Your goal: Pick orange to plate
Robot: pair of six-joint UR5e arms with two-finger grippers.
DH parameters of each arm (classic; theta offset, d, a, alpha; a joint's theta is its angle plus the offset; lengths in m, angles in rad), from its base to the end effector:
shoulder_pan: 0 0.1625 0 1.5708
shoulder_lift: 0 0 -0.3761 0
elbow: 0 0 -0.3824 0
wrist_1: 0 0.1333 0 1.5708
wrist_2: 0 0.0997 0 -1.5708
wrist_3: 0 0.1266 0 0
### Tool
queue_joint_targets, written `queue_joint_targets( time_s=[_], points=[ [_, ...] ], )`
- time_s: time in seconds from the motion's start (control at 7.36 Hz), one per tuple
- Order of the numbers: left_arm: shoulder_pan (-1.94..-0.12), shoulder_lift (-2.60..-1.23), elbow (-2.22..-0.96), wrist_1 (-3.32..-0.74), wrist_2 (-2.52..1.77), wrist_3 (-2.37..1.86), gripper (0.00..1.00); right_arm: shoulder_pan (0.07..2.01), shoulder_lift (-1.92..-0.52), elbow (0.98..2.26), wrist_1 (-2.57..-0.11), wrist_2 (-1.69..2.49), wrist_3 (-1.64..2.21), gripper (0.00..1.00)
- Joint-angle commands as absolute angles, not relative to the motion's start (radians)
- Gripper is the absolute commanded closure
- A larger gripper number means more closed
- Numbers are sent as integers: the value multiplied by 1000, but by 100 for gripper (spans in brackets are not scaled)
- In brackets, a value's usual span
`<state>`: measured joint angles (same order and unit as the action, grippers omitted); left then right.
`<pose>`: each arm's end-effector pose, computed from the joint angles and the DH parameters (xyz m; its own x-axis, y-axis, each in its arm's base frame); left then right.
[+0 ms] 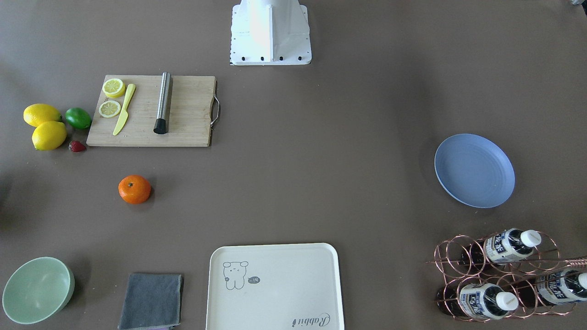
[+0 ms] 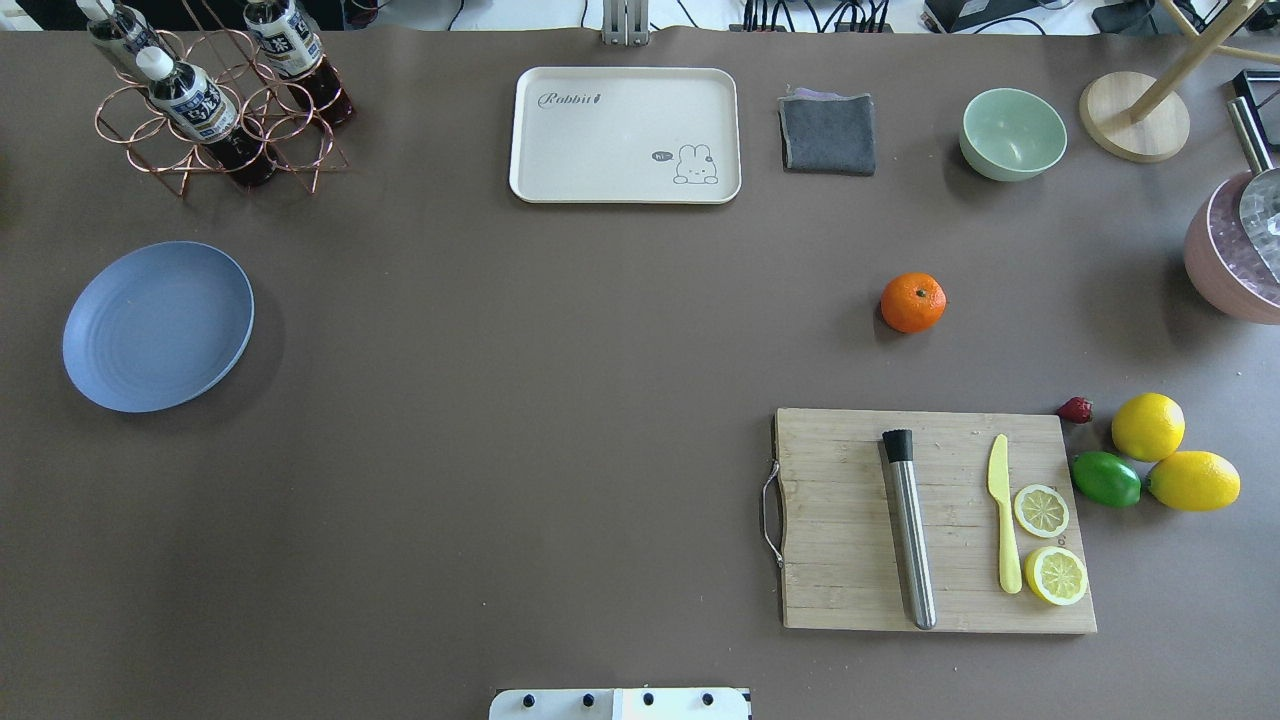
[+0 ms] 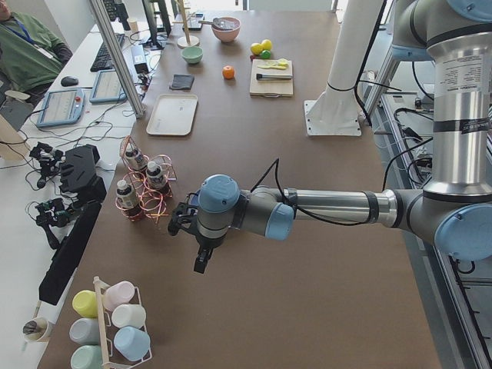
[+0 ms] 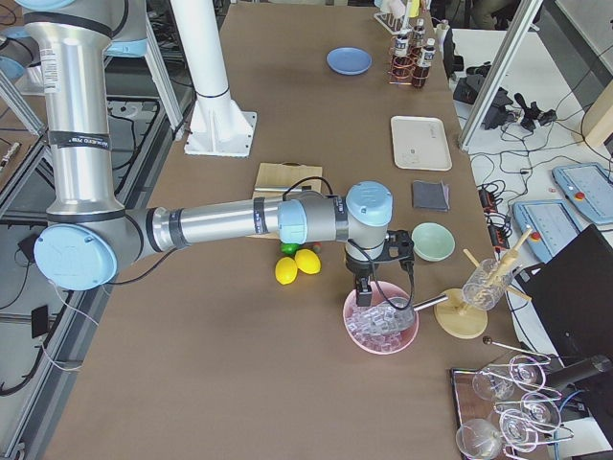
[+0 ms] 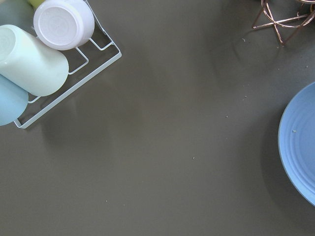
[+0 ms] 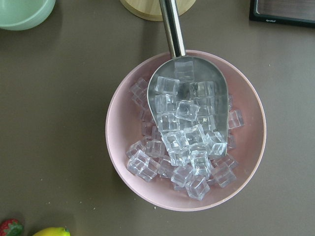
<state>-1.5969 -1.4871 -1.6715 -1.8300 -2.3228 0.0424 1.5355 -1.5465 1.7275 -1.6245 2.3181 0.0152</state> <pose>-0.0591 -0.4707 0.5925 0.7353 0.2078 -0.6451 -0.0061 0.9538 0.3003 0.0297 -0.4973 0.5491 0.7305 -0.0970 0.6760 0.0239 0.9929 0.1167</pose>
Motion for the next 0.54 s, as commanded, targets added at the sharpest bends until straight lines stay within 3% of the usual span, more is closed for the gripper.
queue_joint_targets(
  time_s=[0.0,0.41],
  points=[
    [-1597,-1486,-1671,-1832,-2324,43,2,1536,-1546,1733,-1624,2322,17,0],
    [-1595,-1486,-1669,-1835,-2324,46,2,1536,-1545,1735,-1624,2322,14,0]
  ],
)
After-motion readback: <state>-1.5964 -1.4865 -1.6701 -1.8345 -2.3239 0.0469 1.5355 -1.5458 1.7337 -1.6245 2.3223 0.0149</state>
